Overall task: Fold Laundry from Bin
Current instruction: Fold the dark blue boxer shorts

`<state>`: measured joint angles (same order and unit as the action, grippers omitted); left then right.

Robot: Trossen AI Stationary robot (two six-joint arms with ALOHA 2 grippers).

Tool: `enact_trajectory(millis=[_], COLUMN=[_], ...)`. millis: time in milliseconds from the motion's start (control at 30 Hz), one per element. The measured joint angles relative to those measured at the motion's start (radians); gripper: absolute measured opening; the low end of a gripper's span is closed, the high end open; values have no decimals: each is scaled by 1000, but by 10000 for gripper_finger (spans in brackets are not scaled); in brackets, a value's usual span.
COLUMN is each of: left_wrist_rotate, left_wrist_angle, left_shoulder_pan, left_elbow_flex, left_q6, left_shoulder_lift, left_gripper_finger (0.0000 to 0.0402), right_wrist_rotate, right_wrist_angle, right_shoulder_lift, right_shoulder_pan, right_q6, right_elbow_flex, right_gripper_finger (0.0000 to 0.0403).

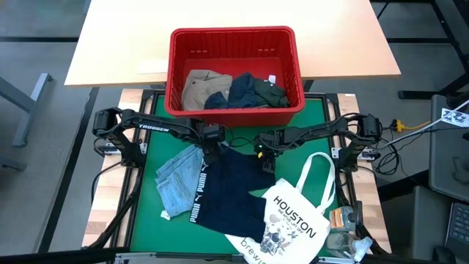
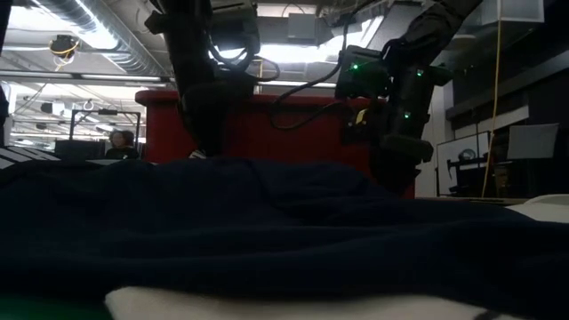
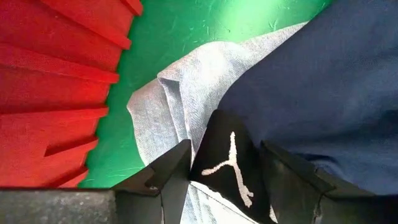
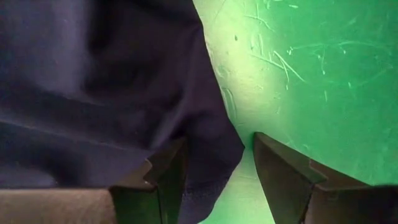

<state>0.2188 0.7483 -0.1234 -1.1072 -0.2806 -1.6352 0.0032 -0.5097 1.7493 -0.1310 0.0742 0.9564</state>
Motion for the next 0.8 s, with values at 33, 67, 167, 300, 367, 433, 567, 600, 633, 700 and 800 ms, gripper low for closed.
enact_trajectory(millis=[33,67,167,300,367,433,567,600,633,700,800], left_wrist_rotate=[0,0,0,0,0,0,0,0,0,0,0], left_wrist_angle=[0,0,0,0,0,0,0,0,0,0,0], left_shoulder_pan=[0,0,0,3,7,13,30,34,38,44,49], left_elbow_flex=[0,0,0,0,0,0,0,0,0,0,0], left_q6=[0,0,0,-18,-27,-29,-32,-32,-32,-32,-32], left_shoulder_lift=[0,0,0,0,0,0,0,0,0,0,0], left_gripper_finger=[183,183,183,183,183,183,164,154,143,116,73], right_wrist_rotate=[-7,-14,-21,-21,-20,-20,-31,-35,-38,-41,-42], right_wrist_angle=[0,-1,-2,-4,-6,-7,-11,-11,-11,-11,-14], right_shoulder_lift=[0,0,0,1,1,1,1,1,1,1,1], right_shoulder_pan=[0,0,0,0,0,0,0,0,0,0,0], right_q6=[0,6,32,50,61,61,61,61,61,61,64], right_elbow_flex=[0,0,0,-1,-1,-1,-1,-1,-2,-1,1], right_gripper_finger=[186,186,186,169,147,117,45,26,14,10,24])
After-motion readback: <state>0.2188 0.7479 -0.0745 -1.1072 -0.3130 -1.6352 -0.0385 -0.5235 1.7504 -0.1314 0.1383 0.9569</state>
